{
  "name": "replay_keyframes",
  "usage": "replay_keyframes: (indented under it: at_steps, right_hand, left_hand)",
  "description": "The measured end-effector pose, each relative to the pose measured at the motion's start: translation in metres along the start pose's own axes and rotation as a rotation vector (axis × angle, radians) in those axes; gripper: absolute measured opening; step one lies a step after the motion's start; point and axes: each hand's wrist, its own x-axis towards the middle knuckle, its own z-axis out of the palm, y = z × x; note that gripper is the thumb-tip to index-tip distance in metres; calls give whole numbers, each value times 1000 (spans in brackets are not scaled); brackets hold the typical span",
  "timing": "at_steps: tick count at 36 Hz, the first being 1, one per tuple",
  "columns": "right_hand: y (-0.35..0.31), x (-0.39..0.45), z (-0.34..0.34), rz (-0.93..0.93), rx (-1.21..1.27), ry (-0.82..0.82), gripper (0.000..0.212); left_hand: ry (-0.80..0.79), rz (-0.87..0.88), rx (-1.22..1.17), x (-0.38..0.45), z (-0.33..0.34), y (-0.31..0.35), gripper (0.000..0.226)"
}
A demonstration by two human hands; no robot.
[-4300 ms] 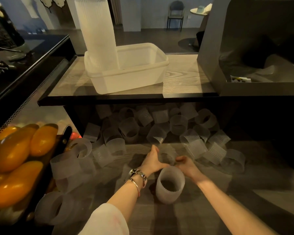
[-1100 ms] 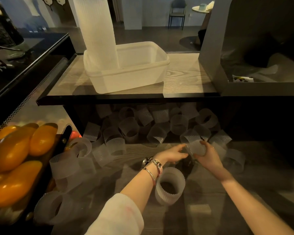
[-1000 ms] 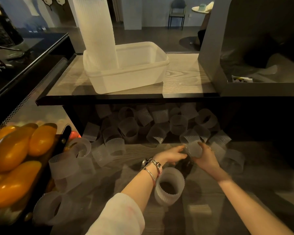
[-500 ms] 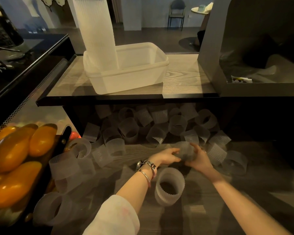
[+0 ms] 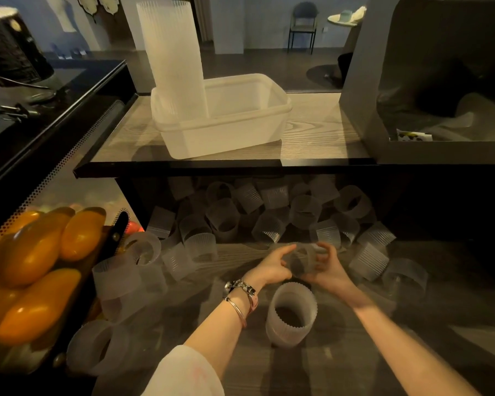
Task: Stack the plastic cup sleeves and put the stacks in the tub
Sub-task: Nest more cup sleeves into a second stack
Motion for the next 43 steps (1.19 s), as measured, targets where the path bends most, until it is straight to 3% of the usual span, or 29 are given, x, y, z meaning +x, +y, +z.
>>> replay_keyframes:
  at_steps: [7, 10, 19, 25, 30, 38, 43]
  right_hand:
    - [7, 0, 6, 64, -228, -110, 94]
    - [11, -6, 11, 39, -267, -148, 83]
    - [20, -17, 24, 26, -196, -119, 63]
    - [12, -19, 23, 40, -81, -94, 69]
    - [-1, -28, 23, 43, 97, -110, 47]
    - [-25, -51, 26, -76, 163, -71, 18]
    - [-33, -67, 24, -86, 248, -49, 35]
  left_hand:
    - [18, -40, 67, -1, 0, -13, 83]
    - [-9, -64, 77, -2, 0, -24, 87]
    - [46, -5, -132, -8, 11, -47, 75]
    - [163, 52, -168, -14, 11, -43, 75]
    - [225, 82, -225, -23, 3, -29, 69]
    - [232, 152, -322, -54, 4, -17, 50]
    - [226, 206, -337, -77, 7, -9, 60]
